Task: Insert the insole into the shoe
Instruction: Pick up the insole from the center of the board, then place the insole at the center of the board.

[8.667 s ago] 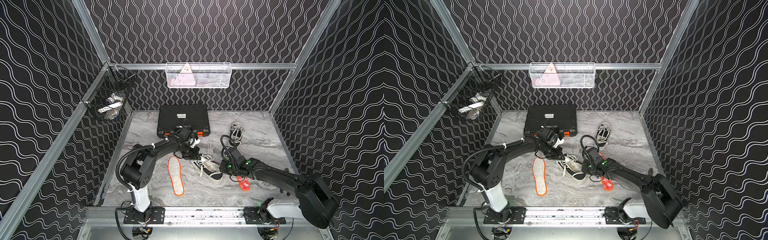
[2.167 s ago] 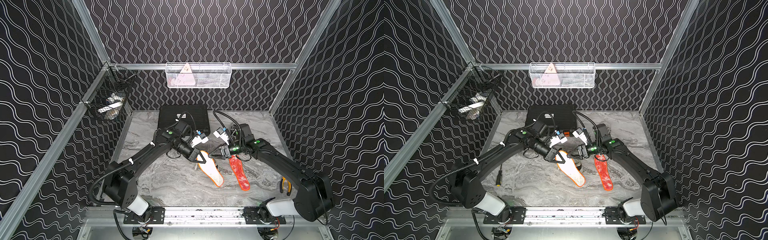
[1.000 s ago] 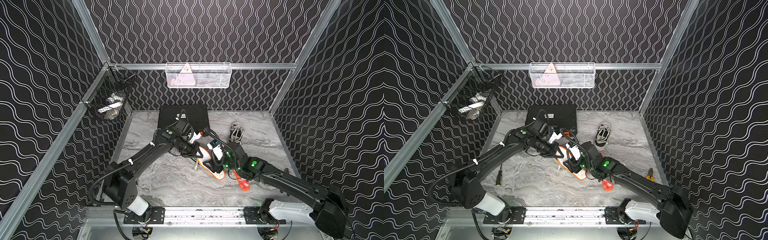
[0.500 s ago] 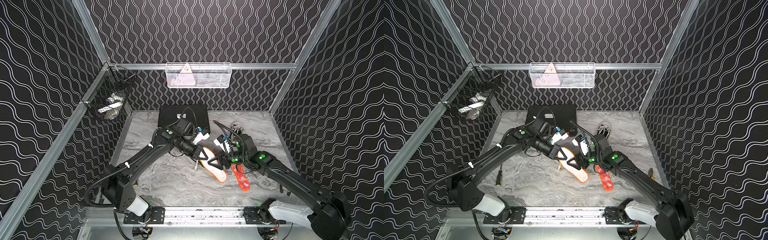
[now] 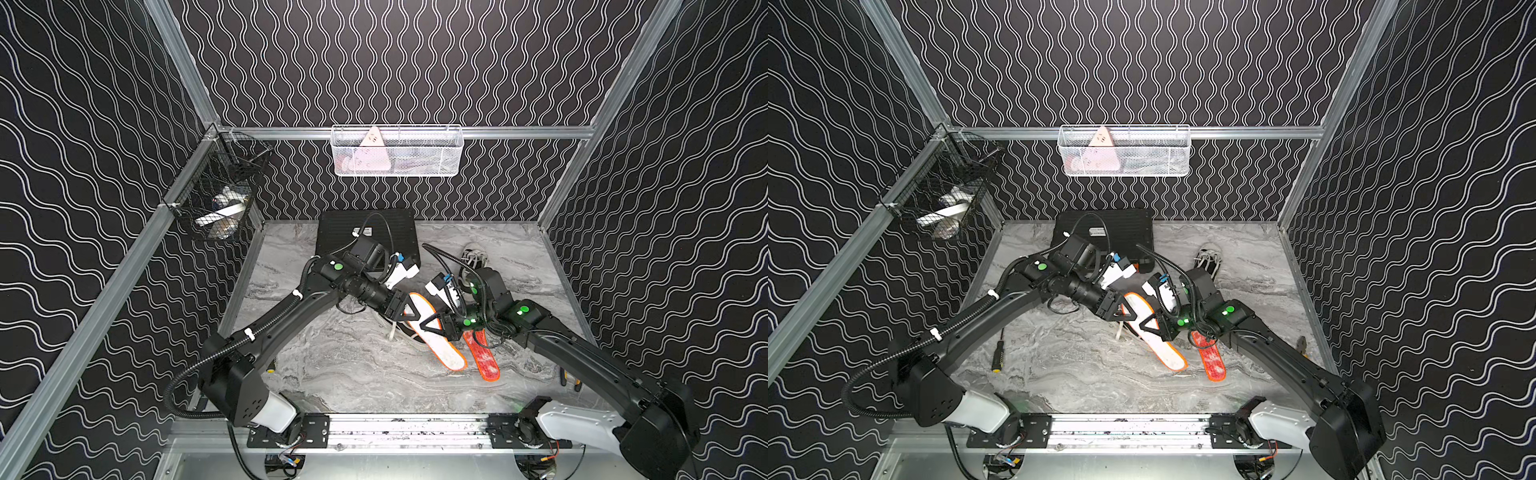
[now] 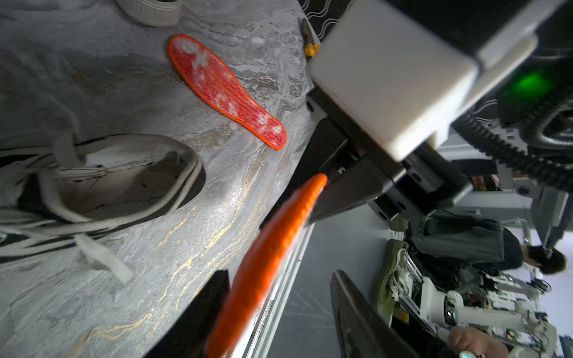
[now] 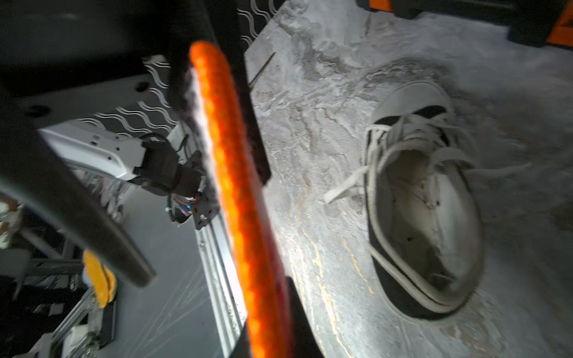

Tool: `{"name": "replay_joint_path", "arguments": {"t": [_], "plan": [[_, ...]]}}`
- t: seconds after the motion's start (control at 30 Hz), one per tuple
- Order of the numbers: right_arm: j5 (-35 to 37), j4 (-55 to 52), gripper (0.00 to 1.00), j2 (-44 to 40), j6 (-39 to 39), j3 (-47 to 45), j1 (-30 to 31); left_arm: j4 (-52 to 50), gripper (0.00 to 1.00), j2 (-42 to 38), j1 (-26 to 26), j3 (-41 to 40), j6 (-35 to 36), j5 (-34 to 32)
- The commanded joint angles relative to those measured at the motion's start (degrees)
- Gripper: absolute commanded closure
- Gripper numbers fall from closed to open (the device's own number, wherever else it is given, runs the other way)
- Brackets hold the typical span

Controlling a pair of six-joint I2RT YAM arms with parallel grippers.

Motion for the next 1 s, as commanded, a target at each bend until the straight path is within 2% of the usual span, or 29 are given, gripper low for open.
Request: {"name": "replay_joint_path", "arguments": {"t": [0.0,0.1,0.17,0.23,0.33,0.43,0.47,0.53,0.6,0.7,0.87,0.97], "plan": [[13.6,1.5,0.9,-1.5,1.1,-1.6,0.0,0.9,0.36,-0.3,1.0,1.0,-5.6,-6.7],[14.7,3.2,0.89,-2.0,0.9,-2.0,0.0,3.0,0.35,-0.5,1.8,1.1,-8.9,-5.4],[18.0,3.1,0.89,-1.6,1.7,-1.4,0.1,3.6,0.35,-0.1,1.8,1.3,-10.9,-6.2],[23.2,1.9,0.89,-0.5,3.1,-0.4,0.0,2.5,0.34,0.6,1.8,2.2,-12.5,-8.9],[38.1,-2.9,0.89,1.9,6.7,2.3,0.2,0.2,0.35,1.7,2.3,3.2,-14.8,-14.3],[46.8,-6.3,0.87,3.5,8.3,3.1,4.9,0.6,0.35,3.5,2.5,3.5,-19.0,-14.7],[47.8,-5.7,0.87,3.8,9.0,2.7,6.4,1.5,0.36,3.6,2.6,3.2,-20.3,-14.1],[46.1,-4.7,0.87,5.1,10.9,2.9,9.2,1.9,0.36,2.6,3.0,2.3,-23.0,-17.9],[46.0,-3.1,0.86,6.7,12.8,3.5,13.1,-1.7,0.36,1.6,6.4,2.4,-24.2,-23.0],[48.1,-1.3,0.84,10.9,15.4,5.4,20.7,-5.1,0.36,-1.1,15.3,0.0,-25.5,-27.9],[53.2,0.8,0.84,23.1,17.6,11.2,30.1,-5.4,0.36,-6.2,26.5,-6.1,-27.3,-31.9],[55.0,2.8,0.83,31.2,16.6,15.9,33.0,-5.3,0.36,-8.4,32.1,-9.9,-28.0,-32.9]]}}
